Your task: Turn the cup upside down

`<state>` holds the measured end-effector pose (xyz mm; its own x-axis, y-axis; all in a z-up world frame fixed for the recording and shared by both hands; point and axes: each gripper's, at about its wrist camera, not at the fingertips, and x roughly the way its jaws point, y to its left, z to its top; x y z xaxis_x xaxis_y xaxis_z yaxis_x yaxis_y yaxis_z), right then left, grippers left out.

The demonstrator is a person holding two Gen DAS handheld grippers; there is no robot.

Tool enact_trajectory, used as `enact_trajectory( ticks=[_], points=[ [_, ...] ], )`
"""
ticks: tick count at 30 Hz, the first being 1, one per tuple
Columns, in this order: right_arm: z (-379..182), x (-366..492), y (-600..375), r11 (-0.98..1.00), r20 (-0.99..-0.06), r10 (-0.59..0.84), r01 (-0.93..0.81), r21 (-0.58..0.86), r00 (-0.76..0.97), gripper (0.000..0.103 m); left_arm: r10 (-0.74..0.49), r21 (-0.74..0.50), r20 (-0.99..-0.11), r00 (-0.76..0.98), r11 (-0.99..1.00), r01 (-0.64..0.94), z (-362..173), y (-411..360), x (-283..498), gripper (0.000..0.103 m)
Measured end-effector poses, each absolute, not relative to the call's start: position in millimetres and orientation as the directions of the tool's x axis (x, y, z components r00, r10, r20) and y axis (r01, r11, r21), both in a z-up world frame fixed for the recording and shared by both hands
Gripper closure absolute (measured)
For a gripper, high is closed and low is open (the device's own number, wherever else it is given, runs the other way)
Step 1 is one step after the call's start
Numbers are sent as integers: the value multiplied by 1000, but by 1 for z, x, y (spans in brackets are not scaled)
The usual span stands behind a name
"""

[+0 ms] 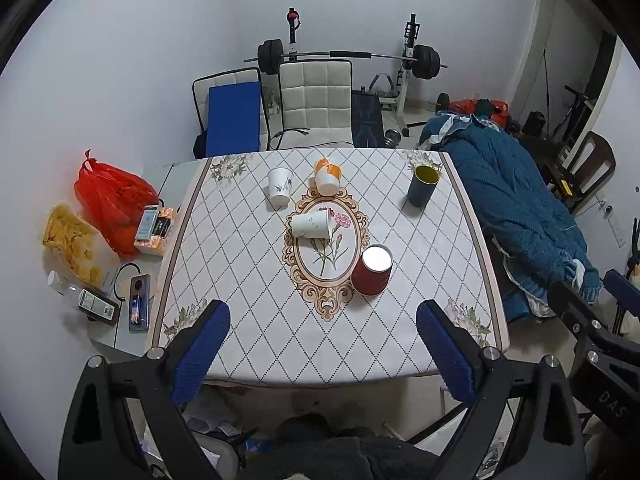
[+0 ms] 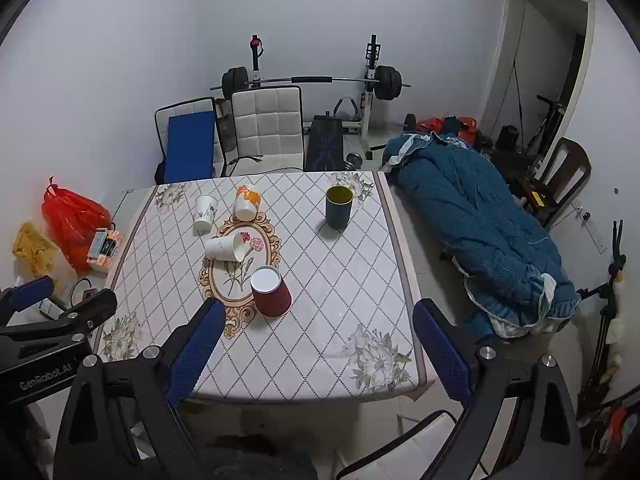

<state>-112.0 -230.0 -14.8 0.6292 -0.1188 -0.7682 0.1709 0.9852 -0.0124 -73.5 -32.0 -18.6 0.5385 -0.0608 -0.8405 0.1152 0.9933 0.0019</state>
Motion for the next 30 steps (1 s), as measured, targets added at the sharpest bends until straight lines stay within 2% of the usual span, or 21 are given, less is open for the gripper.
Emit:
enact_trajectory(
  ticks=[30],
  points=[
    [-28,-103,-228,989,-793,-78,149,16,604,6,-42,20,-851,523,993,112,-19,-26,-86,7]
  ],
)
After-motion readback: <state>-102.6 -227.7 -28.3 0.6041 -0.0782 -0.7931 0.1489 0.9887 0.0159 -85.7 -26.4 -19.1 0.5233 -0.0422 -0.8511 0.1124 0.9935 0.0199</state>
